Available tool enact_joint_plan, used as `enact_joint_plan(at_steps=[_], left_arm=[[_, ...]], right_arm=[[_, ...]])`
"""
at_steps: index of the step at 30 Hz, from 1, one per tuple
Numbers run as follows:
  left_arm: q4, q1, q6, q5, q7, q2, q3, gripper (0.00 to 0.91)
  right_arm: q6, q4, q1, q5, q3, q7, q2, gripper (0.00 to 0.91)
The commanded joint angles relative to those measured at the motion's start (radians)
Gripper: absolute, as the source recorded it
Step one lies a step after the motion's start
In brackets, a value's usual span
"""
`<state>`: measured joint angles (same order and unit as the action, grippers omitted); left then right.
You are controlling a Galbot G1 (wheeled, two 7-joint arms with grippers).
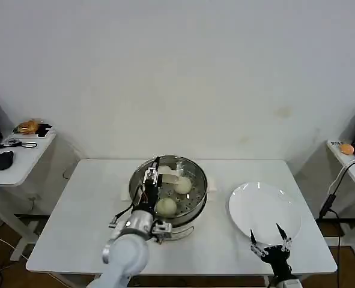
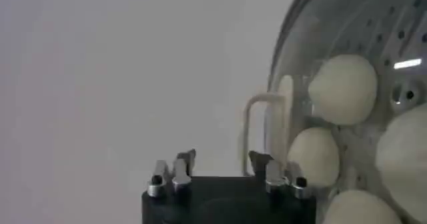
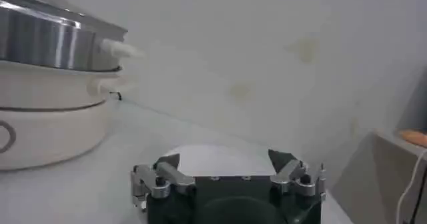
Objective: Take steamed baozi put them in steamer then cover it.
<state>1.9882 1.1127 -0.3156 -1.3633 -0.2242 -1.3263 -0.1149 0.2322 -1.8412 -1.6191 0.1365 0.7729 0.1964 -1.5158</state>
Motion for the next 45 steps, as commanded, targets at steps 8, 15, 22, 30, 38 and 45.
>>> enact_joint_plan(at_steps=[8, 15, 22, 30, 38, 45], left_arm=[[0.337, 0.477, 0.126, 0.602, 0.161, 0.189, -0.206, 0.907], [0.338, 0.566, 0.194, 0.853, 0.268, 0.141, -0.303, 0.907], [0.334, 0.575, 0.222, 1.232, 0.367, 0.086, -0.374, 0.907], [0.228, 0.458, 0.192, 1.238, 0.378, 0.108, -0.368, 0.907], [0.124, 0.258, 0.137, 1.158, 0.346, 0.186, -0.268, 0.907], [0.050, 0.146, 0.146, 1.080, 0.312, 0.193, -0.207, 0.907]], right_arm=[[-0.014, 0.015, 0.007, -0.011, -0.032, -0.001, 0.008, 0.907], [-0.012, 0.006, 0.000, -0.007, -0.049, 0.000, 0.012, 0.907], [-0.019, -0.010, -0.006, -0.016, -0.049, 0.001, 0.024, 0.907], [-0.022, -0.021, -0.017, -0.006, -0.074, 0.001, 0.023, 0.907], [-0.019, -0.040, -0.033, 0.007, -0.076, -0.001, 0.012, 0.907], [-0.015, -0.044, -0.044, 0.018, -0.063, -0.003, -0.005, 0.907]])
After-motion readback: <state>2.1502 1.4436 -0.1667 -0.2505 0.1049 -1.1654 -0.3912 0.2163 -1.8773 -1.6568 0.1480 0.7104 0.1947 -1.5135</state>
